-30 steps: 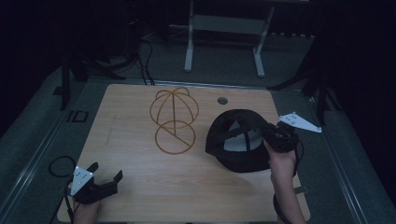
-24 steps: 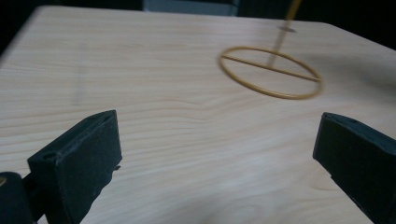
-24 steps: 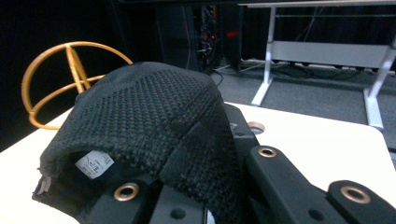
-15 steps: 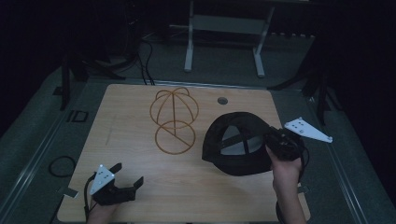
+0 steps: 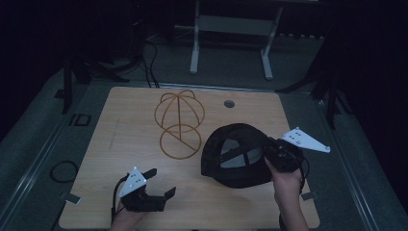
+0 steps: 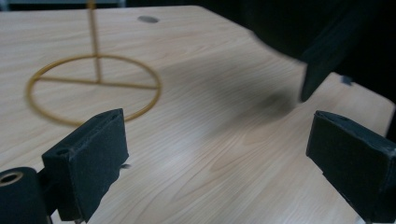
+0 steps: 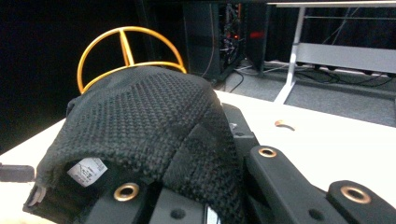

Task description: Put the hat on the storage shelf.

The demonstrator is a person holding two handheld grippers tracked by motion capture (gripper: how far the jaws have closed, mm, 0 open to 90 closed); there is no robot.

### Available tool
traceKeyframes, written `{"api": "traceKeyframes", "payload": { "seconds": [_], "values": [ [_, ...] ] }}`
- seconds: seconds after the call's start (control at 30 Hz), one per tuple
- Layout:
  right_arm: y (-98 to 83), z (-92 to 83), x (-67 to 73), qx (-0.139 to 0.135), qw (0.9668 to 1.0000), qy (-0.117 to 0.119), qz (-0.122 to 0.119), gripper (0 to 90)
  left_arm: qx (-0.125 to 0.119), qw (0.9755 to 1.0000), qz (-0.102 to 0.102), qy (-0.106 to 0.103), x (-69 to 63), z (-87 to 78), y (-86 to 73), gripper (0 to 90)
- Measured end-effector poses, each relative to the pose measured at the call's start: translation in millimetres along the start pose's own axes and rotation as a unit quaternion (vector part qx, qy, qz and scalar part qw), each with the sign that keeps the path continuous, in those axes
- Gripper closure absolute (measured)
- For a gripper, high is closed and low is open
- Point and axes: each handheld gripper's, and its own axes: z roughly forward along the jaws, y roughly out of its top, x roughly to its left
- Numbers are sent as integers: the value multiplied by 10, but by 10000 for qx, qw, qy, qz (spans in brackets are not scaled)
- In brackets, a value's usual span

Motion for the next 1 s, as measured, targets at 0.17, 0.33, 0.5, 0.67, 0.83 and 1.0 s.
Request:
{"api": "traceKeyframes", "payload": {
  "seconds": [0.17, 0.33, 0.5, 0.67, 0.83, 1.0],
  "values": [
    [-30, 29, 50, 19, 10000, 80, -22, 884, -65, 9997, 206, -112, -123, 91, 148, 67],
    [-32, 44, 104, 14, 9998, 173, -38, 884, -164, 9989, 328, -279, -222, 183, 272, 103],
    [-26, 60, 163, 20, 9996, 284, -88, 884, -186, 9986, 271, -418, -256, 286, 374, 118],
    [-26, 77, 226, 31, 9991, 407, -112, 884, -152, 9980, 420, -458, -315, 387, 466, 118],
    [-12, 56, 305, 16, 9980, 594, -237, 884, -205, 9977, 398, -506, -294, 428, 531, 151],
    [7, 22, 349, -3, 9970, 692, -344, 884, -333, 9972, 267, -615, -233, 410, 582, 247]
  ]
}}
